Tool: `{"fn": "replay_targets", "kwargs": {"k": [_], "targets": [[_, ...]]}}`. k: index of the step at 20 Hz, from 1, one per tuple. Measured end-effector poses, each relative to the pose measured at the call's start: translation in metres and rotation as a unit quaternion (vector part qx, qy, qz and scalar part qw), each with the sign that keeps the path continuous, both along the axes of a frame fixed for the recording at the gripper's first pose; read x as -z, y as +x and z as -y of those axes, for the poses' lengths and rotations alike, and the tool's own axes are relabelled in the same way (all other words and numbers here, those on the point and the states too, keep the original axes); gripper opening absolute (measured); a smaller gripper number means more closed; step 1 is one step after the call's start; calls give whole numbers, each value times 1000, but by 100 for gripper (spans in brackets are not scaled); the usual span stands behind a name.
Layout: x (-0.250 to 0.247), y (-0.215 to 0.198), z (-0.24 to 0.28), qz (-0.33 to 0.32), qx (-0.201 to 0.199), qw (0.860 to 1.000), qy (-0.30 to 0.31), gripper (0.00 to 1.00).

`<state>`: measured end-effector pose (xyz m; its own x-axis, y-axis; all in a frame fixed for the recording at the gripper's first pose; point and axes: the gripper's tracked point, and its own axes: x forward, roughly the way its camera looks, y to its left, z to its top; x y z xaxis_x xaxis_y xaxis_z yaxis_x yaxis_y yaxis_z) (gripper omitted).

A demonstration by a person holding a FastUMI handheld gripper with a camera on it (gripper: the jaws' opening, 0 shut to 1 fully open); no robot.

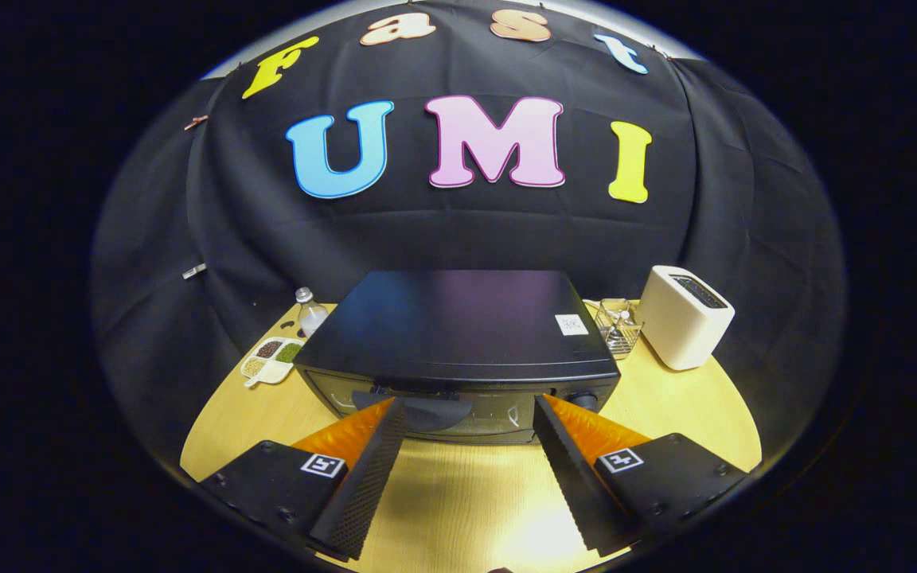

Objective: Open the toaster oven, put the food inside, and close the toaster oven door.

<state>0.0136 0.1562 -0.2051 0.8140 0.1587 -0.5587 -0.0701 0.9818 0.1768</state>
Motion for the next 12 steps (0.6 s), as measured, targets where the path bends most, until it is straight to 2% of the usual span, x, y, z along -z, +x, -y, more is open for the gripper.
{"fn": "replay_targets", "kwargs": {"k": [4, 12], "targets": [[-24, -9, 13, 19, 0, 1000, 7, 99], [-119, 1, 79, 107, 42, 993, 23, 99]]}}
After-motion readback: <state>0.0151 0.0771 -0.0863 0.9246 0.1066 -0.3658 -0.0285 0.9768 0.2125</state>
